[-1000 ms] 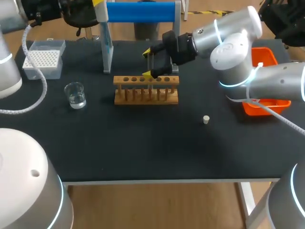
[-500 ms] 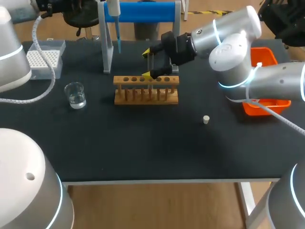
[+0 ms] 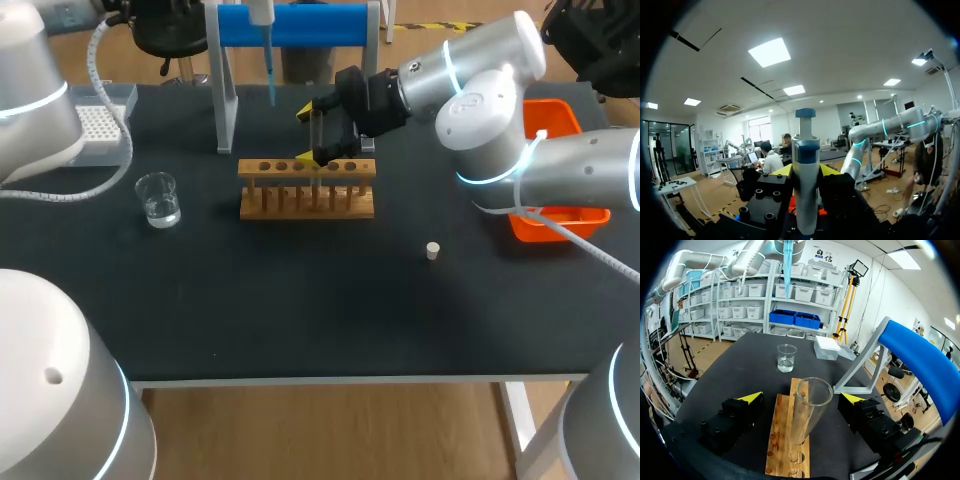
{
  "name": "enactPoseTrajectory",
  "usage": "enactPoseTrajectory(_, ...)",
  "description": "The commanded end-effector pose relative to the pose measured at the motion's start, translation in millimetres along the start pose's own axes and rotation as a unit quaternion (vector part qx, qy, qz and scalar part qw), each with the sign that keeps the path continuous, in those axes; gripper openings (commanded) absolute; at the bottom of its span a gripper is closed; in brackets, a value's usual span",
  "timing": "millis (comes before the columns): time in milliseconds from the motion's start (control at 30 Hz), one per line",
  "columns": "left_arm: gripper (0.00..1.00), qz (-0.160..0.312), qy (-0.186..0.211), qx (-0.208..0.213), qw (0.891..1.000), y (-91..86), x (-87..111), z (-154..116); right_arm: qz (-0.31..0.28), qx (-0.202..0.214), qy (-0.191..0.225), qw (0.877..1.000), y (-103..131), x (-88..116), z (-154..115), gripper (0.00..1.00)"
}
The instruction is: Invert the test tube, pick up the pipette, mount the tip to pipette, aspirate from beaker and dispense into the tube, eject the tip, return the pipette, and cap with the stopper.
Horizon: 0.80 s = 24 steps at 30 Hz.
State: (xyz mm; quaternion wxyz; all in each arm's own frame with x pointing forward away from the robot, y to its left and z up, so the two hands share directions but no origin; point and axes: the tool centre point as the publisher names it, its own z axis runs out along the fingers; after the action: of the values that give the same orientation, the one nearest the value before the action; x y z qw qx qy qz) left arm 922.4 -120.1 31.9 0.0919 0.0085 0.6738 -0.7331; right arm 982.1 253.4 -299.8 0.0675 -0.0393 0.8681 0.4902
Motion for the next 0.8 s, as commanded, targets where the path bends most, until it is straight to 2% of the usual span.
enactPoseTrajectory(33, 0.00, -0.002, 0.010, 0.000, 1.000, 0.5, -6.8, 10, 0.000, 0.000, 0.002, 1.000, 0, -1, 0, 1.00)
enactPoseTrajectory(800, 0.00, -0.036, 0.064, -0.019, 0.997, 14.0, -16.0, 64, 0.000, 0.000, 0.002, 1.000, 0, -1, 0, 1.00)
